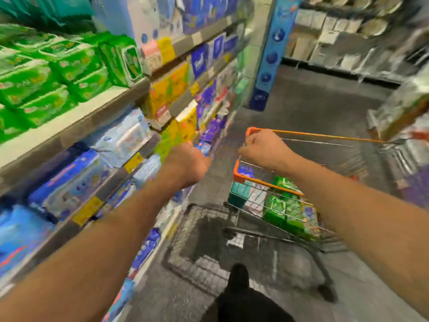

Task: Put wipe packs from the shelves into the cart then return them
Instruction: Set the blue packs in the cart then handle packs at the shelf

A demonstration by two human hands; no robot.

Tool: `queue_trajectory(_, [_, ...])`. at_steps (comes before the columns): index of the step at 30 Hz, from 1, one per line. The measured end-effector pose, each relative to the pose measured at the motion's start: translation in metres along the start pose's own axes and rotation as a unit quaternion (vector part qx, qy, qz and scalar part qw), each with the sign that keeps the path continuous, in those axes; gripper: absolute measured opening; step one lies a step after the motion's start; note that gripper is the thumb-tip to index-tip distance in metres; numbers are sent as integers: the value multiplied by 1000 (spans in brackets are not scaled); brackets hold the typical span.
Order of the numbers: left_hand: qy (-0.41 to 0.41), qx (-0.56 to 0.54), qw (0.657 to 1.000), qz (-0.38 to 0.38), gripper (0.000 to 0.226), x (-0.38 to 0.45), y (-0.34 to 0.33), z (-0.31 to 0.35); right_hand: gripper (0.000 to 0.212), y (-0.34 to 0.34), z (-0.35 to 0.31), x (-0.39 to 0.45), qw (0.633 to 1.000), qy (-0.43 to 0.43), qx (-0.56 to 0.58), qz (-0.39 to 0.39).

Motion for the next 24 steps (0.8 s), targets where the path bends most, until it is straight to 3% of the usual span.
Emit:
queue_trajectory(1, [26,-31,999,25,44,13,-9,2,36,6,22,2,1000,-20,3,5])
queue_trajectory(4, [21,-35,999,-25,63,53,-48,29,41,19,87,18,996,-76,40,29])
queue_trajectory(7, [15,-80,996,-48,45,93,-89,48,41,21,153,42,988,-125,87,34])
queue_trajectory(13, [90,-118,978,-145,40,171,-210,59,45,-30,276,102,965,-208,160,-15])
queue_trajectory(18, [159,-147,961,-172,46,221,-317,54,17,-115,357,143,928,-278,221,-111])
queue_trajectory(19, [201,-158,950,-178,43,226,-337,46,10,-129,367,151,919,-289,238,-121])
queue_trajectory(22, [325,-195,905,-195,30,232,-396,19,33,-174,392,176,888,-331,287,-137])
queue_trajectory(24, [397,-257,856,-211,20,230,-428,4,38,-201,403,188,875,-349,312,-128])
Point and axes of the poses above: each hand's wrist, its own x-axis towards the middle knuckle, its own y-axis out of the back of the hand, z = x × y, the point moved 9 cm from there along x, towards the middle knuckle, and after that the axes turned 1 degree about y, right-handed, at the moved point
